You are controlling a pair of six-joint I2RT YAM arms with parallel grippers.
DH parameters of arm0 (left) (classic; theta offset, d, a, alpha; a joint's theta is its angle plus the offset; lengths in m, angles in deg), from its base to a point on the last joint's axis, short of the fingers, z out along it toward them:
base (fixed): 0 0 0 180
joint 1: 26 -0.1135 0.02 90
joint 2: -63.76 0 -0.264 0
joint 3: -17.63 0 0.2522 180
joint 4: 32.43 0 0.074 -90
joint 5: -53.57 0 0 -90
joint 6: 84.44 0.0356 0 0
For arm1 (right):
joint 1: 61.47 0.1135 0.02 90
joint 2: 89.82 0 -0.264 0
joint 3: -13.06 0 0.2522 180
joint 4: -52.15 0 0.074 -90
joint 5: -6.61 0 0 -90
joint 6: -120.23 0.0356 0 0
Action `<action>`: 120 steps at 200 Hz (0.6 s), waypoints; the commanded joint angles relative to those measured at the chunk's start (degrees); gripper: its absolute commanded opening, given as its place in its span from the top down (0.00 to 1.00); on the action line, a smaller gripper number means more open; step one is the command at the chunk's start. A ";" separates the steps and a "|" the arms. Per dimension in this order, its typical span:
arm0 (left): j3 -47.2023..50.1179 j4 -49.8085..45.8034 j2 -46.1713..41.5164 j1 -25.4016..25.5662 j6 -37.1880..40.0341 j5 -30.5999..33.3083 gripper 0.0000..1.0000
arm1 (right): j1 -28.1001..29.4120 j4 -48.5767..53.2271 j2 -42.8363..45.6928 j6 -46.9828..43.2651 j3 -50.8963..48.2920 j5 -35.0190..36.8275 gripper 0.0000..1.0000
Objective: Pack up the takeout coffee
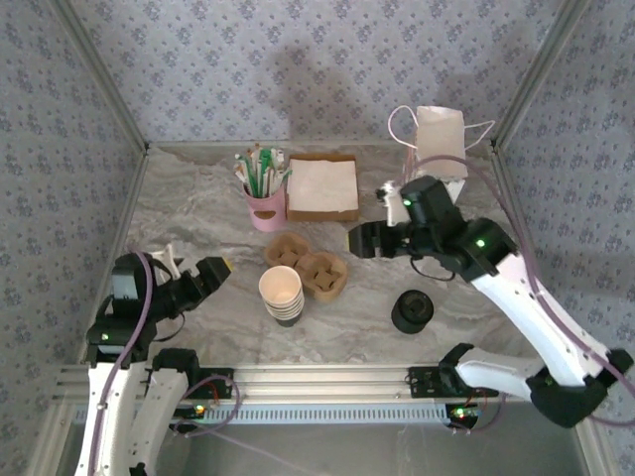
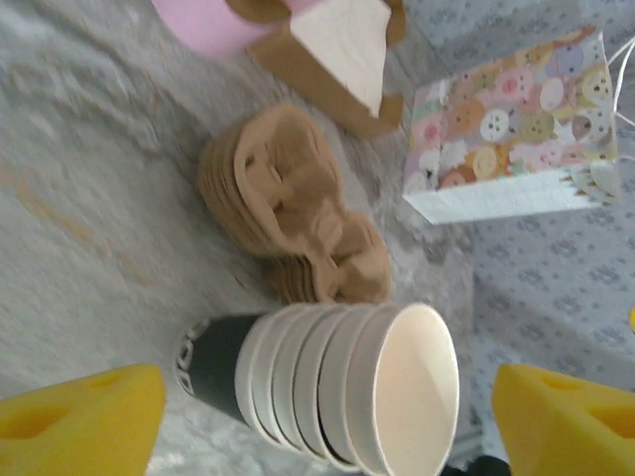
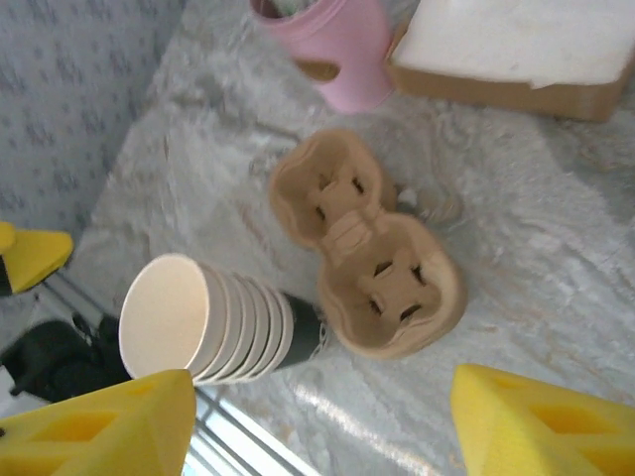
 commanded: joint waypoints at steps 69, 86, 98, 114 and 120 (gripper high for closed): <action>10.47 -2.86 -6.34 -0.25 -3.18 -18.60 0.45 | 17.63 13.86 -20.82 -1.95 18.64 10.48 0.49; 11.81 -2.68 -6.59 -0.22 -2.94 -20.15 0.47 | 18.91 15.62 -23.97 -2.01 21.31 10.84 0.52; 11.99 -3.26 -7.20 -0.19 -2.39 -20.33 0.47 | 19.76 16.80 -25.94 -2.15 23.05 11.14 0.54; 12.61 -3.20 -8.37 -0.19 -2.44 -20.47 0.47 | 20.54 18.43 -29.01 -2.44 25.66 11.07 0.56; 12.93 -2.81 -8.58 -0.16 -2.66 -20.79 0.48 | 20.78 19.21 -30.11 -2.65 26.82 11.29 0.56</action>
